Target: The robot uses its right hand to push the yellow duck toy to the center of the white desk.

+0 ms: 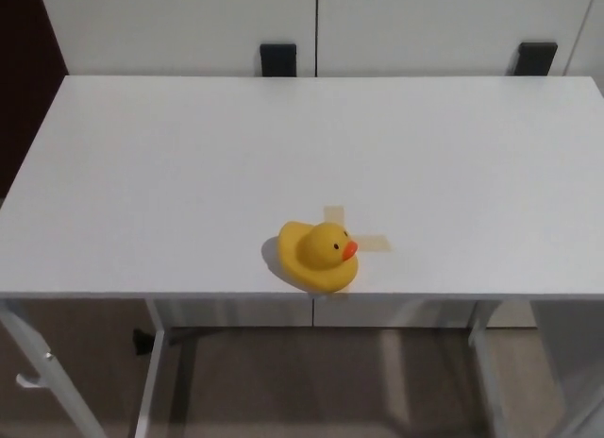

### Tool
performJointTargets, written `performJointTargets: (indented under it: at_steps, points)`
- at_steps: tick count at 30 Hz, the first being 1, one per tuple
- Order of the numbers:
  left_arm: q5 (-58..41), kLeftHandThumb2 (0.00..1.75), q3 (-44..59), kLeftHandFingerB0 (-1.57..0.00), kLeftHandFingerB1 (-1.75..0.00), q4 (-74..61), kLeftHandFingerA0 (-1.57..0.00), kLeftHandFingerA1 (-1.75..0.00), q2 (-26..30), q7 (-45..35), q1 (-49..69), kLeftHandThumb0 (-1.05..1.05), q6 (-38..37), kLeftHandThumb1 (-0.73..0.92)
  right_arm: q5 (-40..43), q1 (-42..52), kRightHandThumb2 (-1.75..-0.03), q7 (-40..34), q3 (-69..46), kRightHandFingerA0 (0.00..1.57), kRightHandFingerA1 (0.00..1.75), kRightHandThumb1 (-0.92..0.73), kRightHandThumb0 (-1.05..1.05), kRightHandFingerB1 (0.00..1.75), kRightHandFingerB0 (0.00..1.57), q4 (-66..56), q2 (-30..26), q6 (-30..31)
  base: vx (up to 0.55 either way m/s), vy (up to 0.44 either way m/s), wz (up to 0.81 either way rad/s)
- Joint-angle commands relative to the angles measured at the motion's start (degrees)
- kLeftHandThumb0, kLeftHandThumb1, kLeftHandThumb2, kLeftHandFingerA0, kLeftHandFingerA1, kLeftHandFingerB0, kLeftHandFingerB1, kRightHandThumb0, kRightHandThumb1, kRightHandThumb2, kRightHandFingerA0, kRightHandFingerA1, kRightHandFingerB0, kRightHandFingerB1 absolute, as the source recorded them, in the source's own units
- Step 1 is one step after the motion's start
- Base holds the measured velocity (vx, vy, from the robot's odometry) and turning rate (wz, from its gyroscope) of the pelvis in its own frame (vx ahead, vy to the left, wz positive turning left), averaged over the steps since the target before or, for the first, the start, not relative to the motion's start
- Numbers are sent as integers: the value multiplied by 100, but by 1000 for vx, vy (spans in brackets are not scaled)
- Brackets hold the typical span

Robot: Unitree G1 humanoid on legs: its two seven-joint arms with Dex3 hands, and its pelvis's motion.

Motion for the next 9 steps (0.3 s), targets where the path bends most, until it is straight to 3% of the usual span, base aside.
performJointTargets:
  at_steps: [1, 3, 4, 9]
  points:
    - [8, 98, 21, -94, -73, -66, -91, -77, 104, -11, 48, -3, -288, 52, 181, 5, -83, 194, -2, 104, 55, -57, -3, 54, 80, 8, -20, -33, 0, 0, 0]
    - [12, 96, 18, -95, -72, -71, -92, -78, 103, 14, 34, -5, -232, 55, 139, -9, -78, 149, 24, 105, 55, -59, -7, 53, 81, 26, -24, -8, 0, 0, 0]
    - [60, 94, -27, -94, -70, -39, -89, -71, 80, 71, -1, -5, -186, 56, 95, -1, -85, 101, 53, 107, 56, -55, -7, 55, 80, -28, -77, -33, 0, 0, 0]
    - [2, 91, 16, -93, -71, -25, -91, -75, 35, 51, 39, -4, -217, 55, 96, -10, -83, 90, 71, 105, 56, -60, -3, 54, 81, -7, -123, -3, 0, 0, 0]
